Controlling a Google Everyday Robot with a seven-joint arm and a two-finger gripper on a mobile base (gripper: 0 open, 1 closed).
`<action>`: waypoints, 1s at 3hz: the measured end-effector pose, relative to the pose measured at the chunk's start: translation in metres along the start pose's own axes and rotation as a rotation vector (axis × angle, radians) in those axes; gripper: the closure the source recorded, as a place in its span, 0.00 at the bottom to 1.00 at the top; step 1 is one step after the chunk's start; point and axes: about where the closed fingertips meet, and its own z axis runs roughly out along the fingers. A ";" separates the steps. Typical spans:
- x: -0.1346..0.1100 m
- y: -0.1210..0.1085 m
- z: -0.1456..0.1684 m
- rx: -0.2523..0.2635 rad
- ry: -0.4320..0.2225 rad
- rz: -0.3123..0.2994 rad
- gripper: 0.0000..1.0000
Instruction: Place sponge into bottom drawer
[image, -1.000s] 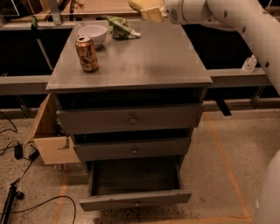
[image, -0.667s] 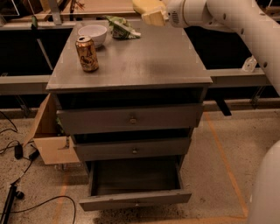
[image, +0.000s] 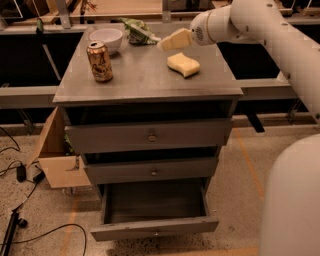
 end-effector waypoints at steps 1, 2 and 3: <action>0.002 -0.006 -0.008 0.018 -0.002 0.023 0.00; -0.008 -0.022 -0.049 0.100 -0.054 0.024 0.00; -0.009 -0.031 -0.058 0.132 -0.070 0.027 0.00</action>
Offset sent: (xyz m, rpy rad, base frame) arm -0.0645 -0.1327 0.0955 0.0672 -0.2191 -0.2731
